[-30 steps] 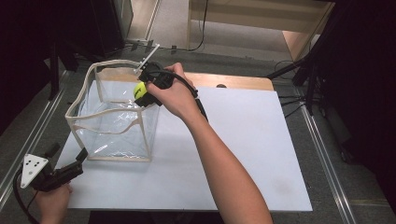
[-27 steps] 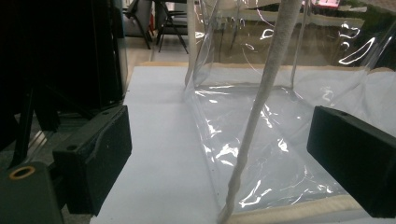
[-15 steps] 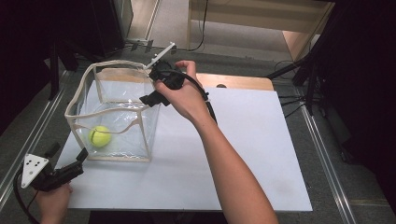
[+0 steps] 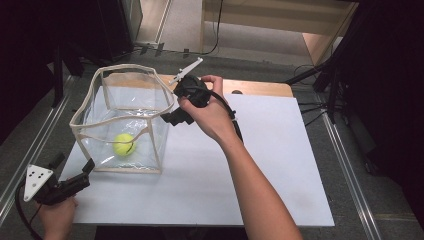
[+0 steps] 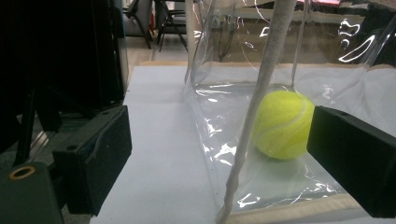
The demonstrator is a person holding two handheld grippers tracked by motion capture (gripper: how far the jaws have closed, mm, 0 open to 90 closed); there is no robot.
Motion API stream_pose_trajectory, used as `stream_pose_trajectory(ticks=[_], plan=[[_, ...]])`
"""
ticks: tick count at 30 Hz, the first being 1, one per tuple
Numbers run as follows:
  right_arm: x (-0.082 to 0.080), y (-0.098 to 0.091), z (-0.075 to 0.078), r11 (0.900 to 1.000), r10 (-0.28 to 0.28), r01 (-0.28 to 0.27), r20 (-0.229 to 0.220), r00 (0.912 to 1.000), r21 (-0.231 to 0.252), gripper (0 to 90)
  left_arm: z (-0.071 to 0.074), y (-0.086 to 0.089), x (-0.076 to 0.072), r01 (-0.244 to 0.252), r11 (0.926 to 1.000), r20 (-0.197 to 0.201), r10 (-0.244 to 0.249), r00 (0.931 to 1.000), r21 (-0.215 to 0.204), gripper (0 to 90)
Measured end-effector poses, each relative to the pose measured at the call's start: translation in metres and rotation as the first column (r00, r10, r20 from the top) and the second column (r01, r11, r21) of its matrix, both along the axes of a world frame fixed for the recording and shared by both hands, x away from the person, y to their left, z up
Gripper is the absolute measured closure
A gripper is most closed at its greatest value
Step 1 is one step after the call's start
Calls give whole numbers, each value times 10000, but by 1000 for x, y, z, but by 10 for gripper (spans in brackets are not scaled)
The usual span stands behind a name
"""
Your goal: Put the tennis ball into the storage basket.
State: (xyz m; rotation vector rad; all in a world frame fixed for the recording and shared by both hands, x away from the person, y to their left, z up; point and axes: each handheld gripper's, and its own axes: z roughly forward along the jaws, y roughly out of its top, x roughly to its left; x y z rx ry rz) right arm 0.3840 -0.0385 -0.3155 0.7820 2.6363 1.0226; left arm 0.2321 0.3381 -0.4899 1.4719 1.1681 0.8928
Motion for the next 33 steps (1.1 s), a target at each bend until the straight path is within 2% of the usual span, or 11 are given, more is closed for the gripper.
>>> stream_pose_trajectory(ticks=[3, 17, 26, 33], plan=[[-3, -4, -6, 9998, -206, 206, 39, 9998, -3, 0, 0, 0, 0, 0, 10000, -3, 0, 10000, 20, 69], [-17, -13, -28, 9998, -200, 197, 273, 9994, 77, 0, 0, 0, 0, 11, 10000, -3, -11, 10000, 21, 69], [-28, -18, -49, 9998, -181, 179, 157, 9997, 108, 0, 0, 0, 0, 9, 10000, -3, -9, 10000, 16, 69], [-36, -30, -62, 9990, -208, 204, 100, 9997, 385, 0, 0, 0, 0, 26, 10000, -11, -26, 10000, 82, 69]])
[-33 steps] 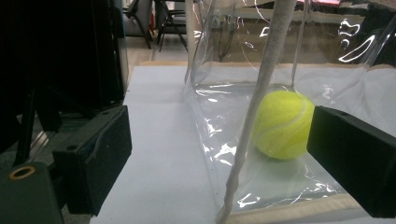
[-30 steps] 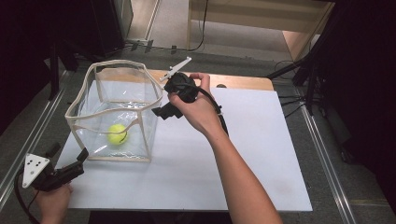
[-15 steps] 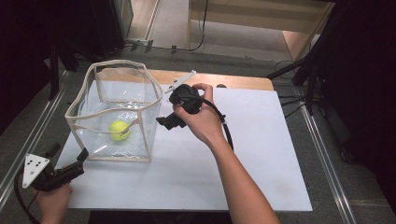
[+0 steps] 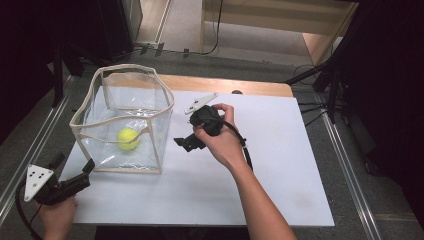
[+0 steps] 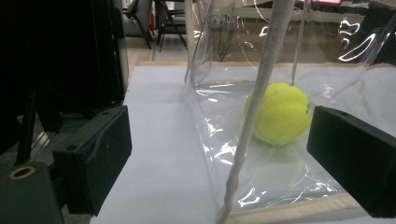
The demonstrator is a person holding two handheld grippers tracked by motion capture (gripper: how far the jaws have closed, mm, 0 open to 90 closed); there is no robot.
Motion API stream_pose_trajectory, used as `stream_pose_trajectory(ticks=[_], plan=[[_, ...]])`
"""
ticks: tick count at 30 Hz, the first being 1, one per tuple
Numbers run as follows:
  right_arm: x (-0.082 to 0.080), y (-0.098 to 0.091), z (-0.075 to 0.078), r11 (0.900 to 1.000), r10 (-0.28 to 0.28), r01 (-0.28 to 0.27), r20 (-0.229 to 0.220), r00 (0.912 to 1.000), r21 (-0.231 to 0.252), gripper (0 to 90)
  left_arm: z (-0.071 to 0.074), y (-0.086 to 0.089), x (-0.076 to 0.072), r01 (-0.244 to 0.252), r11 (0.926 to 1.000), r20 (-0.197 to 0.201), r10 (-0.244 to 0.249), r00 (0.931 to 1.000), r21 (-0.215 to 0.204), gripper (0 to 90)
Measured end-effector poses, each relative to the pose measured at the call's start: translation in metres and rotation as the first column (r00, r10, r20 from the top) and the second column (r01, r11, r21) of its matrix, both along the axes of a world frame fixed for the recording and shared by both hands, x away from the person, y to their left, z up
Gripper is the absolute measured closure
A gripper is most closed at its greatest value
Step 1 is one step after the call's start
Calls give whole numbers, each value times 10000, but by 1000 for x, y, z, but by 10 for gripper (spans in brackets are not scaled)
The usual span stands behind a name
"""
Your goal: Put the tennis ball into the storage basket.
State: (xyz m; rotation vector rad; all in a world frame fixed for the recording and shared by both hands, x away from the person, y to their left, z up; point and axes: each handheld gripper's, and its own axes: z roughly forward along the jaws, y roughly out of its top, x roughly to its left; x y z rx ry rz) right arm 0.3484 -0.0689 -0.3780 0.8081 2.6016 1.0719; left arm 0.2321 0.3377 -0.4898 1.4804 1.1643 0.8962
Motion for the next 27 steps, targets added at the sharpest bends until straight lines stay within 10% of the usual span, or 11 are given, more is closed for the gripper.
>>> stream_pose_trajectory(ticks=[27], plan=[[-32, -44, -52, 9954, -594, 599, -89, 9982, 752, 0, 0, -1, -1, -13, 10000, 40, 13, 10000, 30, 69]])
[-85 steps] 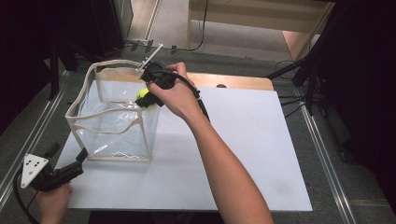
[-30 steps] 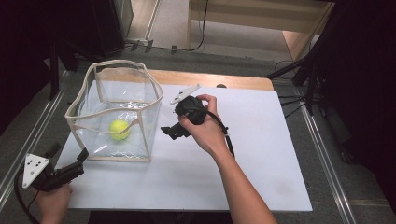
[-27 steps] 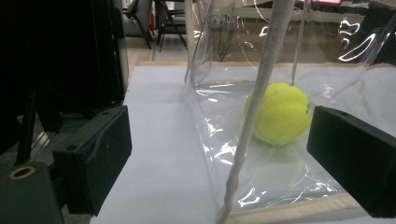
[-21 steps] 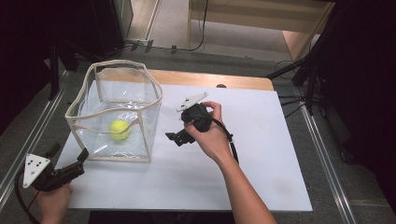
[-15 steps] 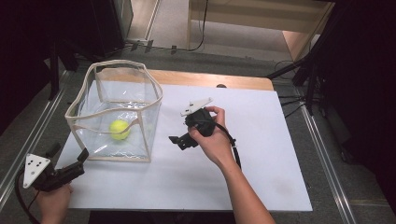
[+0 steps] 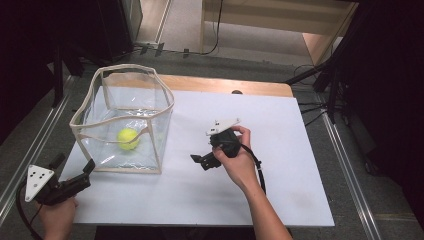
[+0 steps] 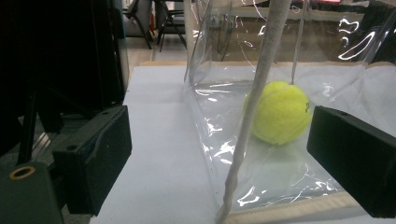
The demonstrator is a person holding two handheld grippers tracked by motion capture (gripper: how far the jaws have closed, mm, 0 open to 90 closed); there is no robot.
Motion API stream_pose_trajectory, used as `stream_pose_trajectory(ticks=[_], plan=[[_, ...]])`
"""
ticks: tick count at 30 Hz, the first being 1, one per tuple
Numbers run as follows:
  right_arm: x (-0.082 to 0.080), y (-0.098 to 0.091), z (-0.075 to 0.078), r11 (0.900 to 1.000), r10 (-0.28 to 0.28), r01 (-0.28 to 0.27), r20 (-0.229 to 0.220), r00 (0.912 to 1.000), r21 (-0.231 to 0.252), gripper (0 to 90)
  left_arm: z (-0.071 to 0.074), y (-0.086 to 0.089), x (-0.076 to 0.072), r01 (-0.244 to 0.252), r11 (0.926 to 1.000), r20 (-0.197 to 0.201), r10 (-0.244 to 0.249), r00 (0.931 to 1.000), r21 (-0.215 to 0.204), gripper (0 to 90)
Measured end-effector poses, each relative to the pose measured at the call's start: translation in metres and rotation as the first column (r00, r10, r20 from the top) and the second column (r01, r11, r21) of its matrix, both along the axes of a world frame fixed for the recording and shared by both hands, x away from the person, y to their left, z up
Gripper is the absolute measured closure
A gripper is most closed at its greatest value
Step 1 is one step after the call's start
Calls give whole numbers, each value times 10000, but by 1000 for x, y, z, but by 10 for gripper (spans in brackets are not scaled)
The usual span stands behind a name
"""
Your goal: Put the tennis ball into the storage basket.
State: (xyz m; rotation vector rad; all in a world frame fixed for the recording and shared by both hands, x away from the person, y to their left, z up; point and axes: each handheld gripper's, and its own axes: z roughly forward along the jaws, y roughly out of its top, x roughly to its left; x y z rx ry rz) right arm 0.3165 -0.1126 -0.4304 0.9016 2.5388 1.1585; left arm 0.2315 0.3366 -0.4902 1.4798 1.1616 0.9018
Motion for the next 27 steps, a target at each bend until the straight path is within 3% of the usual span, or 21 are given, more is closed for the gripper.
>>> stream_pose_trajectory(ticks=[27], plan=[[-28, -59, -34, 9944, -1007, 1009, -76, 9949, 308, 0, 0, -1, 0, -6, 10000, -22, 6, 10000, 86, 69]])
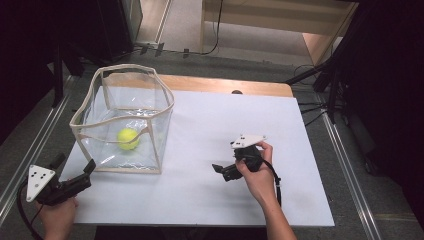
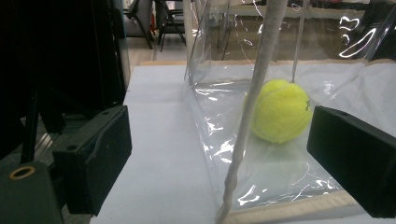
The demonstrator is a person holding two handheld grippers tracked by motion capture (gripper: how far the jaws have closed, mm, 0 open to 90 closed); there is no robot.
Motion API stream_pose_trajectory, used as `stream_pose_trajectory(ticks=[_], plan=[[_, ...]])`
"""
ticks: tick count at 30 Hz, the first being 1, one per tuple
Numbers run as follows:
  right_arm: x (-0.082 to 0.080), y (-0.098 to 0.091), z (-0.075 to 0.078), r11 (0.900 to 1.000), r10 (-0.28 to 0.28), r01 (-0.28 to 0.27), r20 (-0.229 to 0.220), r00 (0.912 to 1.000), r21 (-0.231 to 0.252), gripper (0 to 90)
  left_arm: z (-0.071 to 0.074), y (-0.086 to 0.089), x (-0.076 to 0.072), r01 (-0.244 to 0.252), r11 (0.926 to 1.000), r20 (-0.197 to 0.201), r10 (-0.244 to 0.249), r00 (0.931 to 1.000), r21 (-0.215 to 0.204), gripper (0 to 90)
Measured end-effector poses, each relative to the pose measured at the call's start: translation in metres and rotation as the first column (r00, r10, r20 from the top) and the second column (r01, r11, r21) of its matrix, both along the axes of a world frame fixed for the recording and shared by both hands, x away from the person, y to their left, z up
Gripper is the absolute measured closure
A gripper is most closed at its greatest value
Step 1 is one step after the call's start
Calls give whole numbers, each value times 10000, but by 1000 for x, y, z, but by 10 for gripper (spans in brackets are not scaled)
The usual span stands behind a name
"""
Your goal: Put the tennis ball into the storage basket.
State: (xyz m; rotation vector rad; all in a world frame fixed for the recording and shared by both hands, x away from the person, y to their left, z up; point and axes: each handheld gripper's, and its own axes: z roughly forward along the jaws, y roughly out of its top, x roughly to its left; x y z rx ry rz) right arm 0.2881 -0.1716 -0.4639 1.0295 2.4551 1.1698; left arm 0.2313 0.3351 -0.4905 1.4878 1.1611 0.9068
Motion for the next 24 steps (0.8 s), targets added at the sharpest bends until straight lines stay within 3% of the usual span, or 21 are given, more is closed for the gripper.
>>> stream_pose_trajectory(ticks=[24], plan=[[-31, -56, -17, 9943, -935, 926, 164, 9955, 524, 0, 0, -1, 0, -28, 9999, -12, 28, 10000, 160, 69]])
